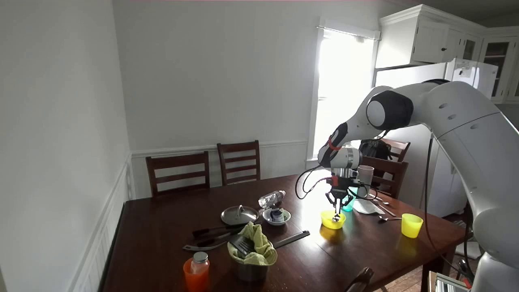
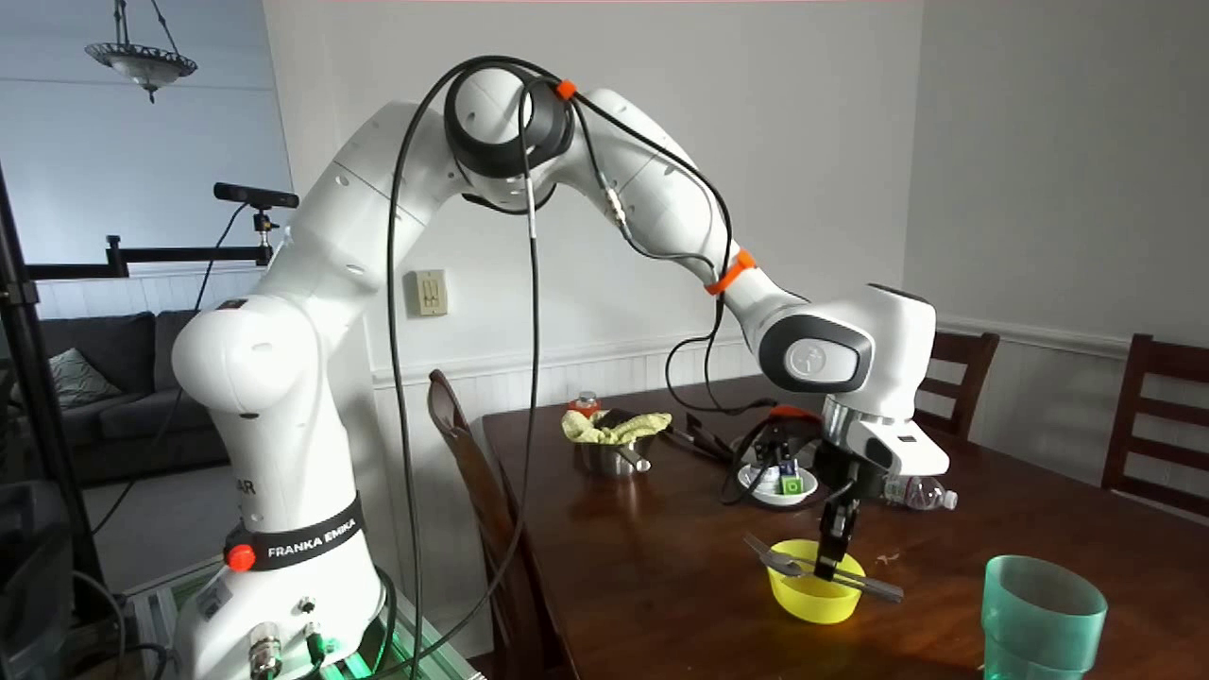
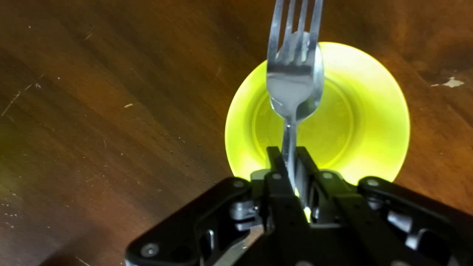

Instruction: Pick up the silver fork and put it on the silver spoon

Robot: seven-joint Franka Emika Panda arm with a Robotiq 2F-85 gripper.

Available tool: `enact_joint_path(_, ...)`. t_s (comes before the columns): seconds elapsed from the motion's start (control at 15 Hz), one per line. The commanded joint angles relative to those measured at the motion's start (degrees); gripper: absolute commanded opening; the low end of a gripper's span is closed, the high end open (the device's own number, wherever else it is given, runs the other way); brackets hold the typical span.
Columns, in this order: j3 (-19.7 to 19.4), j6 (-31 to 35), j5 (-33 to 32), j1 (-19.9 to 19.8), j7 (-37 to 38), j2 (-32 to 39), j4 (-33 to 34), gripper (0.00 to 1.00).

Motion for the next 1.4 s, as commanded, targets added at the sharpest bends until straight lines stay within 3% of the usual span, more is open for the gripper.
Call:
enact_joint_path(0.0,0.9,1.0,1.8,-1.1,-0.9,0.7,1.0,0.03)
enact_joint_path(1.07,1.5,1.7,1.9,-1.2,-1.1,1.6,1.7,0.03)
enact_joint_path(1.13,1.5,1.7,1.9,-1.2,-1.1,1.6,1.8,0.04)
enact_joint_path(1.2,1.4,1.7,1.8,-1.2,-1.0,1.6,1.8,0.12)
enact_joint_path(1.33,1.4,1.6,1.8,-1.2,-1.0,1.7,1.8,0.19)
